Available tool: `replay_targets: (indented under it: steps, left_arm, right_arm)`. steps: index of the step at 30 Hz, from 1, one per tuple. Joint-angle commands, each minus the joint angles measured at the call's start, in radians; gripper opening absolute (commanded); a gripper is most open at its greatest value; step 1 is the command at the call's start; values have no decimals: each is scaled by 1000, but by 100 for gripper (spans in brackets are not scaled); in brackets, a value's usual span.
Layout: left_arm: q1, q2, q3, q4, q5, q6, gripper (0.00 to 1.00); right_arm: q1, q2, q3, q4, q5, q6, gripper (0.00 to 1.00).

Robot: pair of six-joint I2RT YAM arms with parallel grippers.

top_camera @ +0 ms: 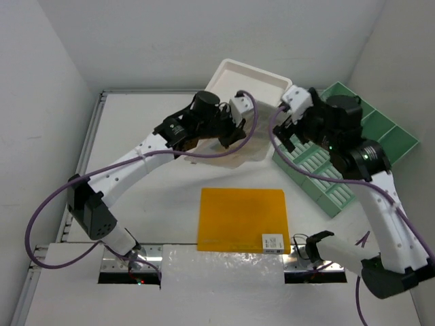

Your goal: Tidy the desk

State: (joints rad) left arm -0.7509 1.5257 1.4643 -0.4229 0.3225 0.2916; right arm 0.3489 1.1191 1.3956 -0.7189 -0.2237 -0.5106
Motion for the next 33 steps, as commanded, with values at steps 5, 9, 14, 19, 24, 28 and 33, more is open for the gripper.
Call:
replay_targets:
  steps: [5, 9, 14, 19, 24, 28, 33]
  left_arm:
    - [-16, 131, 367, 125, -60, -250, 0]
    - [-42, 189, 491, 165, -86, -238, 0]
    - [-67, 328, 606, 331, -83, -209, 0]
    - [-67, 537, 822, 406, -65, -268, 0]
    - [-116, 810, 1183, 575, -104, -201, 0]
    - [-148, 930, 1343, 651, -111, -203, 0]
    - [-148, 1030, 1395, 693, -172, -180, 0]
  right_arm:
    - [-19, -149, 98, -83, 752, 561, 99]
    - [-19, -235, -59, -211, 875, 624, 99]
    - [-19, -405, -297, -151, 877, 725, 99]
    - [-18, -482, -507, -48, 831, 721, 99]
    - [-19, -508, -552, -27, 943, 678, 99]
    - [-19, -581, -549, -1, 994, 658, 99]
    - [-18, -651, -540, -1, 1028, 609, 99]
